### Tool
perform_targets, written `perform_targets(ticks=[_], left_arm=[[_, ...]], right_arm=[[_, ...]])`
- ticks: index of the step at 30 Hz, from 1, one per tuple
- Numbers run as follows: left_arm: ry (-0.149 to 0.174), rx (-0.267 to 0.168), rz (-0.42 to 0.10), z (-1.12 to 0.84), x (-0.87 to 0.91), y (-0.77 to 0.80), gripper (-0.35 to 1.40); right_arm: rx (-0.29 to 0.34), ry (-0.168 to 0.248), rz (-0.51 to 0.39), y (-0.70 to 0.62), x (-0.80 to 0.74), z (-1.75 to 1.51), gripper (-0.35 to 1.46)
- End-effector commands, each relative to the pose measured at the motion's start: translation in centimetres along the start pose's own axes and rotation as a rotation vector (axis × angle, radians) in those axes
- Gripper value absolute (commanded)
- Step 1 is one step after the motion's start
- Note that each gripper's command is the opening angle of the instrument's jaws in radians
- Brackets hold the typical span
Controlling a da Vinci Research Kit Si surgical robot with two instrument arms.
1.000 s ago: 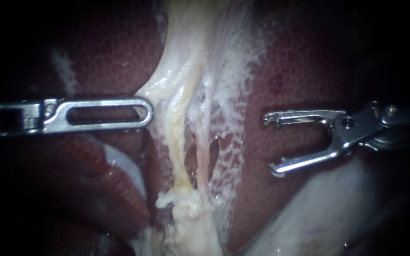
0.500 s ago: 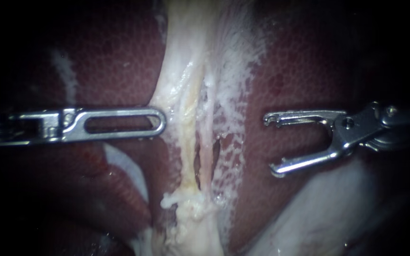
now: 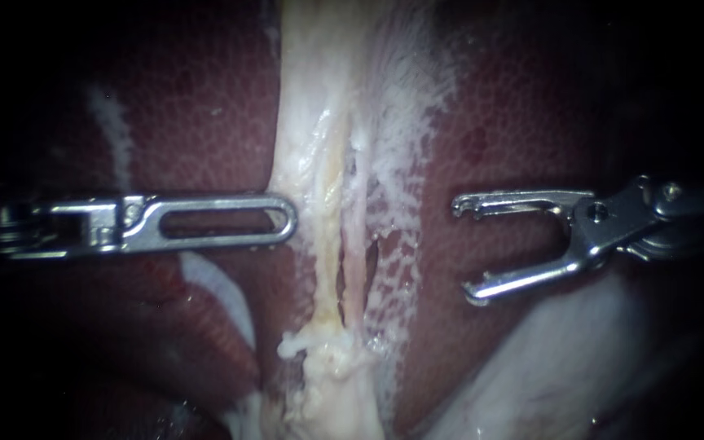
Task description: Going back first clip left tube
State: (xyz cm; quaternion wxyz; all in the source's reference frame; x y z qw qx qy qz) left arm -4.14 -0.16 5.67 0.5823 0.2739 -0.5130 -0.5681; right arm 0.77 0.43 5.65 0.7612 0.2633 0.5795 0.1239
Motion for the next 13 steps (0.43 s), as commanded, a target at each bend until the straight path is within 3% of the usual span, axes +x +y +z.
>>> perform_targets(ticks=[1,13], left_arm=[[0.0,0.0,-0.001,0.0,0.0,0.0,-0.35],[0.002,-0.002,0.0,0.01,0.01,0.01,-0.35]], right_arm=[[0.0,0.0,0.0,0.0,0.0,0.0,0.6],[0.0,0.0,0.0,0.0,0.0,0.0,0.6]])
